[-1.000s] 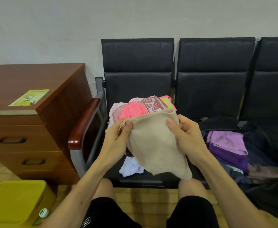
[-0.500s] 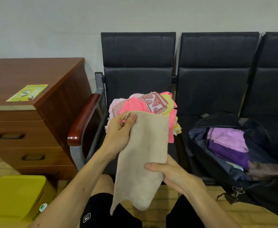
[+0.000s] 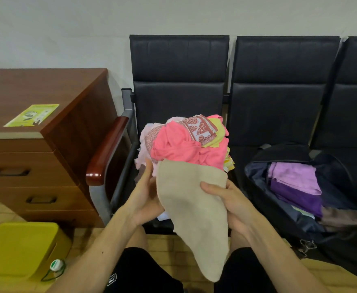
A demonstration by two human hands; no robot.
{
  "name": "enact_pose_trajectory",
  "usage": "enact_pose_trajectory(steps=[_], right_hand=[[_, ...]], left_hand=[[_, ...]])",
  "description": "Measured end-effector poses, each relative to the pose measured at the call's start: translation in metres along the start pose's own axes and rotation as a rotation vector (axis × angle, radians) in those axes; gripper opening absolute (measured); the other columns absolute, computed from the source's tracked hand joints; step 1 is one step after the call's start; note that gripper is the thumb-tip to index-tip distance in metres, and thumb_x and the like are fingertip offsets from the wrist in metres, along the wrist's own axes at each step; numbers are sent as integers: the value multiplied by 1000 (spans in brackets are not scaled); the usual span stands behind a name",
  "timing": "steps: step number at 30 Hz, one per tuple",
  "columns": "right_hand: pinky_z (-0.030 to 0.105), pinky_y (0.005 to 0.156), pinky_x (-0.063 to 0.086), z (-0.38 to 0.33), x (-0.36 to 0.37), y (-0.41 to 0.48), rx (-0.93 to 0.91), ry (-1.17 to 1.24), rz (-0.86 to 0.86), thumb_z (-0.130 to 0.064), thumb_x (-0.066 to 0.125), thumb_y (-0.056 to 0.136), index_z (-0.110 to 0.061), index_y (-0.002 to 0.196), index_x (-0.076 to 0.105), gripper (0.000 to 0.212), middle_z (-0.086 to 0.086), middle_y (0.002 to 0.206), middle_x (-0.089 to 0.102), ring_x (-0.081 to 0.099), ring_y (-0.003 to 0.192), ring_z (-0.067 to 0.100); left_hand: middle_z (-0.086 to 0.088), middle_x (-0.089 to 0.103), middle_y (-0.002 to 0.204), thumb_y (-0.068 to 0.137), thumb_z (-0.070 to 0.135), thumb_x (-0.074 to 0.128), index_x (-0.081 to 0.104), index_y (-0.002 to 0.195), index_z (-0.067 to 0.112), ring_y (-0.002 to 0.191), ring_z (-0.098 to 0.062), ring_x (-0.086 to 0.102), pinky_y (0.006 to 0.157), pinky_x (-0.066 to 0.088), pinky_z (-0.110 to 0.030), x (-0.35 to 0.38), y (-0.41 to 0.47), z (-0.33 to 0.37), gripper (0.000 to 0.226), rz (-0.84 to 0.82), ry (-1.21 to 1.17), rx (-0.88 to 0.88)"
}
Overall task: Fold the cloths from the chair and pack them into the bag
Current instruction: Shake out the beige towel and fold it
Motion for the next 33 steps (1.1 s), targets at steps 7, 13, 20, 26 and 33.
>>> enact_pose_trajectory(steps=[7, 13, 20, 26, 33], right_hand=[[47, 97, 52, -2, -21, 10, 51, 1, 148, -12, 67, 88, -7, 118, 67, 31, 17, 115, 71, 68, 108, 32], [30, 66, 49, 25, -45, 7, 142, -246, 170, -18, 65, 92, -11, 121, 66, 30, 14, 103, 73, 67, 85, 24], [23, 53, 52, 34, -59, 12, 180, -319, 239, -9, 61, 94, -6, 114, 68, 22, 3, 79, 72, 68, 66, 10], [18, 47, 42, -34, -42, 16, 13, -633, 145, -6, 66, 91, -10, 114, 68, 24, 9, 94, 74, 61, 63, 10], [20, 49, 41, -153, 3, -33, -676, -833, -32, 17, 58, 87, -2, 75, 74, 27, -1, 76, 71, 58, 60, 5]], left_hand=[[-21, 70, 117, 86, 17, 72, 72, 114, 3, 102, -30, 71, 86, 59, -39, -1, -1, -13, 31, 120, 413, -66], [-15, 76, 94, 91, 20, 68, 75, 101, 2, 80, -21, 74, 64, 56, -27, -14, 6, -18, 21, 368, 638, 31], [-10, 77, 98, 95, 26, 65, 74, 105, 3, 95, -25, 73, 84, 59, -36, -26, 12, -35, 26, 370, 734, -77], [-13, 71, 120, 98, 12, 59, 63, 128, 12, 120, -38, 61, 104, 47, -47, 7, 16, 18, 31, 154, 836, -88], [-6, 75, 107, 97, -6, 49, 77, 101, 8, 104, -25, 70, 83, 60, -33, 90, -15, 109, 31, -34, 1065, 431]])
Point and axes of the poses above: each hand's wrist, its own y-axis towards the middle knuckle, its own x-axis out of the palm, z = x × y, the point moved 2 cm from there along y, towards the middle knuckle
